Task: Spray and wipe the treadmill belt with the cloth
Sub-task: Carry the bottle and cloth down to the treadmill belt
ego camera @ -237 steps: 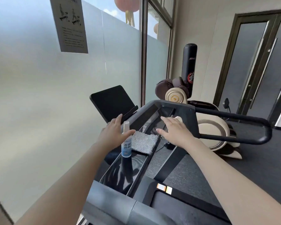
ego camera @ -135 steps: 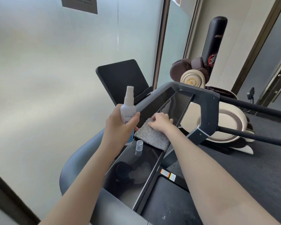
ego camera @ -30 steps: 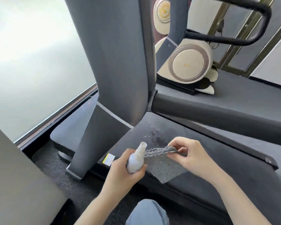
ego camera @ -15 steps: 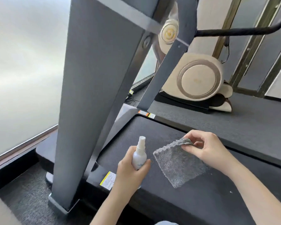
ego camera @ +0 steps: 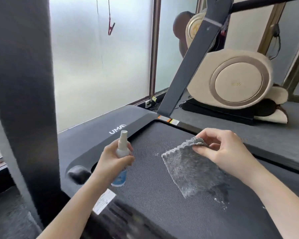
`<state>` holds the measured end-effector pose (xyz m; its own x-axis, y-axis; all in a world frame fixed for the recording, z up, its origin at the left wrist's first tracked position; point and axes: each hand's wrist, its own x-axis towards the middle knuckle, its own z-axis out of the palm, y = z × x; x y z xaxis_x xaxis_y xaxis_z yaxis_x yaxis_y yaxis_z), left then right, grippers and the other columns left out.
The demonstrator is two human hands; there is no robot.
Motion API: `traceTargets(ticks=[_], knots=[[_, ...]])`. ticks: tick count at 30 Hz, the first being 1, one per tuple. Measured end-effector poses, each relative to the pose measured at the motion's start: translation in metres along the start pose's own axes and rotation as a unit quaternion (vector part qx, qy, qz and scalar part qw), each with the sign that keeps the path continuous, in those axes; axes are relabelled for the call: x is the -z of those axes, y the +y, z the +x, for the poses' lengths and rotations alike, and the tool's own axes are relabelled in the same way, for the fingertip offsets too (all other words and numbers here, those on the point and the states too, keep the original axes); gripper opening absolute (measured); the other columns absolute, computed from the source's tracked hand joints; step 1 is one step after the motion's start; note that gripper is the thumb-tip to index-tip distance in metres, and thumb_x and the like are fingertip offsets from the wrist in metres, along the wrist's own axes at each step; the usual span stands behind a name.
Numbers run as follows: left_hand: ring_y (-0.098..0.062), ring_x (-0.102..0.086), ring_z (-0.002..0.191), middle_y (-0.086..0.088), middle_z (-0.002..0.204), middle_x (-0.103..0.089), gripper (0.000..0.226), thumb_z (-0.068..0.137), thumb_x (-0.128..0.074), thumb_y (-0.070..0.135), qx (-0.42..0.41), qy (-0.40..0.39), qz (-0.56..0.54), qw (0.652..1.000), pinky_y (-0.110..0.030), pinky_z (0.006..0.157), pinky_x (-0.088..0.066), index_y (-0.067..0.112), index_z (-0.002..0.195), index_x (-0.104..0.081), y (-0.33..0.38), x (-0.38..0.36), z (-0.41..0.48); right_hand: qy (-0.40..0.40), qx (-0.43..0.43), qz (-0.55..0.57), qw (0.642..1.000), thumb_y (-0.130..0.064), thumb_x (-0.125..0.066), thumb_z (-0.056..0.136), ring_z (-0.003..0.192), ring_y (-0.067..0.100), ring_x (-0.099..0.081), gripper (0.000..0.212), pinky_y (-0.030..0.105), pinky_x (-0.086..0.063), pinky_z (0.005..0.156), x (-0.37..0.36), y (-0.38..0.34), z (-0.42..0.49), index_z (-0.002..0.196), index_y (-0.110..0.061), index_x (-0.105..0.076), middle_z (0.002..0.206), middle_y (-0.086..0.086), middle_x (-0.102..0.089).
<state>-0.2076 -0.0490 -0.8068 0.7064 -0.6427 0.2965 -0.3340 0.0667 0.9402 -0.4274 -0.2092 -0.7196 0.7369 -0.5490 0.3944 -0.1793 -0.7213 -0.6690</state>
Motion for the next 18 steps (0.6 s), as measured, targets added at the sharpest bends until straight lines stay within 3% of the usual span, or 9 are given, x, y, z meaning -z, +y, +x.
traceTargets(ticks=[3, 5, 8, 11, 14, 18], knots=[[-0.010, -0.057, 0.052, 0.004, 0.059, -0.058, 0.042, 0.072, -0.081, 0.039, -0.004, 0.021, 0.032, 0.999, -0.021, 0.055, -0.048, 0.004, 0.078, -0.059, -0.005, -0.005, 0.012, -0.006, 0.014, 0.008, 1.000, -0.016, -0.077, 0.078, 0.058, 0.004, -0.057, 0.012, 0.016, -0.045, 0.060, -0.012, 0.019, 0.018, 0.072, -0.024, -0.069, 0.070, -0.005, -0.069], [-0.013, -0.054, 0.051, -0.001, 0.056, -0.054, 0.066, 0.067, -0.070, 0.067, -0.007, 0.044, 0.060, 0.997, -0.031, 0.055, -0.049, 0.003, 0.071, -0.056, -0.009, -0.008, 0.020, -0.009, 0.019, 0.008, 1.000, -0.016, -0.077, 0.078, 0.057, 0.002, -0.057, 0.013, 0.013, -0.044, 0.059, -0.021, 0.030, 0.029, 0.071, -0.024, -0.069, 0.069, -0.007, -0.069], [-0.024, -0.052, 0.052, -0.015, 0.055, -0.052, 0.093, 0.065, -0.046, 0.092, -0.021, 0.098, 0.195, 0.976, -0.044, 0.061, -0.050, -0.001, 0.065, -0.052, -0.019, -0.007, 0.028, -0.011, 0.015, 0.010, 1.000, -0.016, -0.077, 0.077, 0.055, 0.000, -0.055, 0.018, 0.011, -0.043, 0.058, -0.035, 0.048, 0.041, 0.068, -0.028, -0.066, 0.066, -0.010, -0.067], [-0.022, -0.051, 0.052, -0.006, 0.049, -0.050, 0.095, 0.066, -0.031, 0.096, -0.030, 0.147, 0.311, 0.938, -0.033, 0.055, -0.040, 0.003, 0.060, -0.049, -0.026, -0.006, 0.031, -0.015, 0.010, 0.009, 1.000, -0.016, -0.078, 0.076, 0.055, 0.000, -0.054, 0.021, 0.011, -0.043, 0.057, -0.046, 0.062, 0.043, 0.066, -0.029, -0.065, 0.065, -0.012, -0.065], [-0.015, -0.036, 0.045, 0.003, 0.040, -0.031, 0.081, 0.071, -0.035, 0.089, -0.041, 0.173, 0.369, 0.912, -0.029, 0.050, -0.029, 0.010, 0.054, -0.033, -0.035, -0.006, 0.033, -0.021, 0.002, 0.011, 1.000, -0.015, -0.078, 0.076, 0.055, 0.000, -0.055, 0.019, 0.011, -0.043, 0.057, -0.054, 0.070, 0.043, 0.067, -0.027, -0.066, 0.064, -0.013, -0.066], [-0.016, -0.036, 0.045, 0.004, 0.039, -0.026, 0.076, 0.073, -0.038, 0.085, -0.032, 0.187, 0.386, 0.903, -0.029, 0.051, -0.030, 0.013, 0.052, -0.027, -0.045, -0.003, 0.036, -0.029, 0.000, 0.016, 0.999, -0.016, -0.078, 0.076, 0.052, 0.001, -0.055, 0.017, 0.010, -0.042, 0.055, -0.062, 0.073, 0.050, 0.068, -0.026, -0.067, 0.065, -0.010, -0.068]])
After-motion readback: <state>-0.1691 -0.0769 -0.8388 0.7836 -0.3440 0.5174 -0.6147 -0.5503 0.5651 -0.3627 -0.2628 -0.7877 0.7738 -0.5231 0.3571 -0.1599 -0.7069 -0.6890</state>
